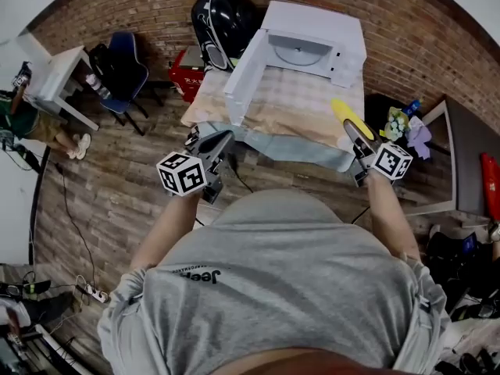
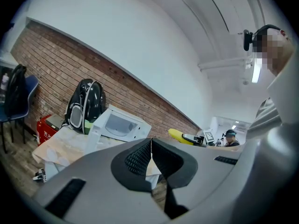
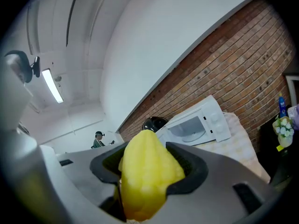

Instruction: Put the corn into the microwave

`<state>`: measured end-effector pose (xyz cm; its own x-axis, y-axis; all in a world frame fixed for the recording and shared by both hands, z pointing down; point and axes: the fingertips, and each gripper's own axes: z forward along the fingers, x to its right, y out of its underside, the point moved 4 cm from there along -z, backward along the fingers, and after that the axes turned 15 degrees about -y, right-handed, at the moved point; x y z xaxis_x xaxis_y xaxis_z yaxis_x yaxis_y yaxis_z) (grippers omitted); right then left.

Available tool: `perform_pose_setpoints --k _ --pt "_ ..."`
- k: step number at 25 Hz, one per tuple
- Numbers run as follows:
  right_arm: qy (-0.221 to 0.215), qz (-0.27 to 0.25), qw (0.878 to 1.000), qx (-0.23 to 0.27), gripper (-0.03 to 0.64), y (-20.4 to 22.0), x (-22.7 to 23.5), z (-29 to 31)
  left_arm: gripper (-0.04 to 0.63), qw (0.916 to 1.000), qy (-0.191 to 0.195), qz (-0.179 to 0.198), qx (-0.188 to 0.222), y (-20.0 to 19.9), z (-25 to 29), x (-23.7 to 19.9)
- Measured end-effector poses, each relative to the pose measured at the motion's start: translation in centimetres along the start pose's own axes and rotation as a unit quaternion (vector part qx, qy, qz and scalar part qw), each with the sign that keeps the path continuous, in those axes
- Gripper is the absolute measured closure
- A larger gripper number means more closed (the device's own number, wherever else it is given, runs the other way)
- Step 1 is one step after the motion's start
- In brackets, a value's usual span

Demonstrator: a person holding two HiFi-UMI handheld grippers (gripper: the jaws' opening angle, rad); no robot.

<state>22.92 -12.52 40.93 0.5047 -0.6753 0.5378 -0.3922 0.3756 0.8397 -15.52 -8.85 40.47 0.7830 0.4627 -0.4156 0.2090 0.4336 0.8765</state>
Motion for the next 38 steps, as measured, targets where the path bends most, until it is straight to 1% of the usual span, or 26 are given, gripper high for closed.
perform_pose_setpoints --k 3,4,7,8,11,13,15,18,21,24,27,29,31,32,34,36,38 --pt "-0.023 -0.002 1.000 -0.003 0.370 -2.4 4.8 -1.9 0.572 0.9999 -0.016 0.002 0.003 0.2 4.7 3.1" --pt "-0.026 0.001 1.000 -0.005 0.370 -3.1 6.6 -2.5 0.571 0.9997 -0.023 -0.007 0.005 0.2 6.4 4.2" --pt "-0.035 0.008 0.999 -0.015 0.370 -5.7 11.2 -4.4 0.572 0.9979 -0.032 -0.056 0.002 0.2 11.9 7.6" --pt "-0.039 0.008 0.999 -0.020 0.370 -6.4 12.5 -5.0 0.572 0.9975 -0.034 -0.062 -0.003 0.2 13.6 8.8" --pt "-0.050 0.012 0.998 -0.021 0.370 -8.4 16.3 -6.7 0.571 0.9971 -0.052 -0.053 -0.017 -0.2 18.2 11.6" --pt "-0.052 0.010 0.998 -0.022 0.370 -9.7 18.8 -7.8 0.571 0.9965 -0.059 -0.053 -0.023 -0.7 21.2 13.3" --pt "-0.061 0.008 0.998 -0.029 0.370 -10.3 20.5 -8.2 0.571 0.9957 -0.069 -0.049 -0.037 -0.9 23.3 14.5" --pt "-0.084 0.009 0.996 -0.036 0.370 -9.8 21.6 -7.2 0.571 0.9939 -0.089 -0.035 -0.055 -1.3 24.8 14.9" --pt "-0.095 0.009 0.995 -0.042 0.370 -9.1 22.5 -5.9 0.572 0.9939 -0.090 -0.028 -0.058 -1.4 26.1 14.3" --pt "-0.085 0.013 0.995 -0.046 0.370 -8.1 23.1 -3.7 0.571 0.9951 -0.074 -0.025 -0.061 -1.8 26.7 12.5" --pt "-0.067 0.009 0.997 -0.040 0.370 -6.7 22.7 -0.8 0.572 0.9969 -0.046 -0.021 -0.061 -2.2 26.4 9.1" --pt "-0.051 -0.002 0.998 -0.025 0.370 -5.7 22.0 0.9 0.572 0.9976 -0.018 -0.001 -0.067 -2.3 26.4 6.6" --pt "-0.032 -0.022 0.999 -0.002 0.370 -5.2 21.8 2.4 0.571 0.9966 0.020 0.024 -0.077 -2.1 27.6 4.5" --pt "-0.017 -0.032 0.999 0.008 0.370 -5.0 21.8 3.1 0.572 0.9955 0.041 0.031 -0.080 -1.9 28.5 3.9" --pt "0.012 -0.036 0.999 0.023 0.370 -4.0 21.8 4.6 0.572 0.9931 0.079 0.031 -0.081 -1.3 29.7 3.1" --pt "0.030 -0.022 0.999 0.021 0.370 -2.9 21.7 6.6 0.572 0.9913 0.098 0.025 -0.085 -1.1 30.2 2.3" --pt "0.035 -0.012 0.999 -0.007 0.370 -1.9 21.1 8.8 0.572 0.9904 0.101 0.021 -0.092 -1.1 30.4 1.5"
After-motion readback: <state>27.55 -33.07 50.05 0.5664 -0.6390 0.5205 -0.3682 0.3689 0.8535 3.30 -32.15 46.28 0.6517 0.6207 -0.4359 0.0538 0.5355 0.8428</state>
